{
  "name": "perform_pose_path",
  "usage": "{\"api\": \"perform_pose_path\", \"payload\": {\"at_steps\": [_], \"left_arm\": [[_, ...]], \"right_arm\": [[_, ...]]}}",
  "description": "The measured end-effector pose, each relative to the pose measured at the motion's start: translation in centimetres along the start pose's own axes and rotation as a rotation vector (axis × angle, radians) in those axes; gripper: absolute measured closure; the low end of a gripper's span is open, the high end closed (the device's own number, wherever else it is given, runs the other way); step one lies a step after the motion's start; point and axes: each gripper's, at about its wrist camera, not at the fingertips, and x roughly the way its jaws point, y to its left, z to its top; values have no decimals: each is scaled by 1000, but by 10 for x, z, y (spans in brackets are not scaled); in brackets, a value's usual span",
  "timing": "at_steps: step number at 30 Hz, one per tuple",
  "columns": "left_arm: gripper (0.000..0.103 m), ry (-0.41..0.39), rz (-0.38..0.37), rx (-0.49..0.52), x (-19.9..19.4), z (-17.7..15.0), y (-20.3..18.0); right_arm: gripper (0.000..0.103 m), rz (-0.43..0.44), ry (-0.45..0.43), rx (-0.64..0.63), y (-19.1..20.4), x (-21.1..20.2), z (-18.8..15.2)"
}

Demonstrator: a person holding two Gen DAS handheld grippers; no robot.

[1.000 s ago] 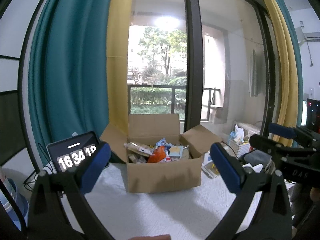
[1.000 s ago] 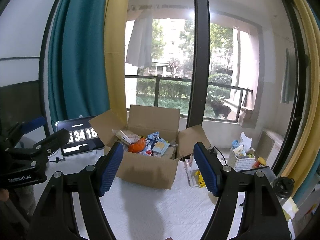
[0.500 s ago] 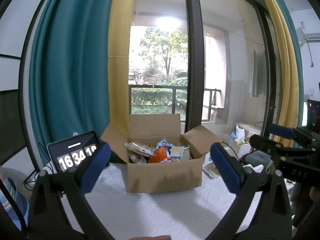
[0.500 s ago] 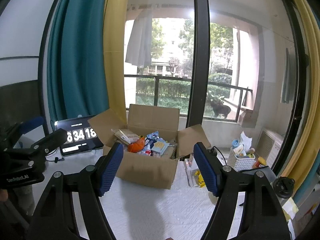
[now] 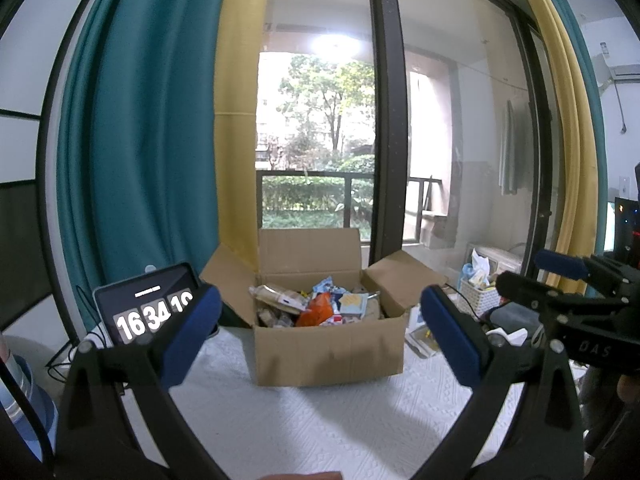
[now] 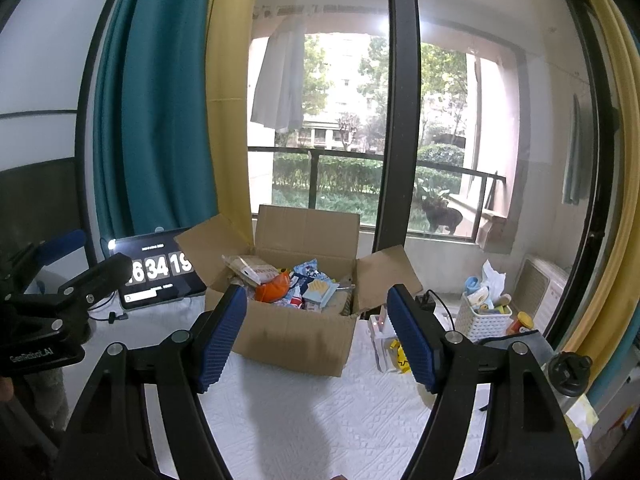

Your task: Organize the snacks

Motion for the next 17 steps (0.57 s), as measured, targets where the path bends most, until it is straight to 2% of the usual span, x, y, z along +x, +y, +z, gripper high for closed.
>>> {"api": "perform_pose_path", "payload": {"at_steps": [17], "left_arm": [[2, 14, -2, 14, 5, -2, -5]], "right_arm": [[27, 3, 9, 6, -7, 6, -6]]}}
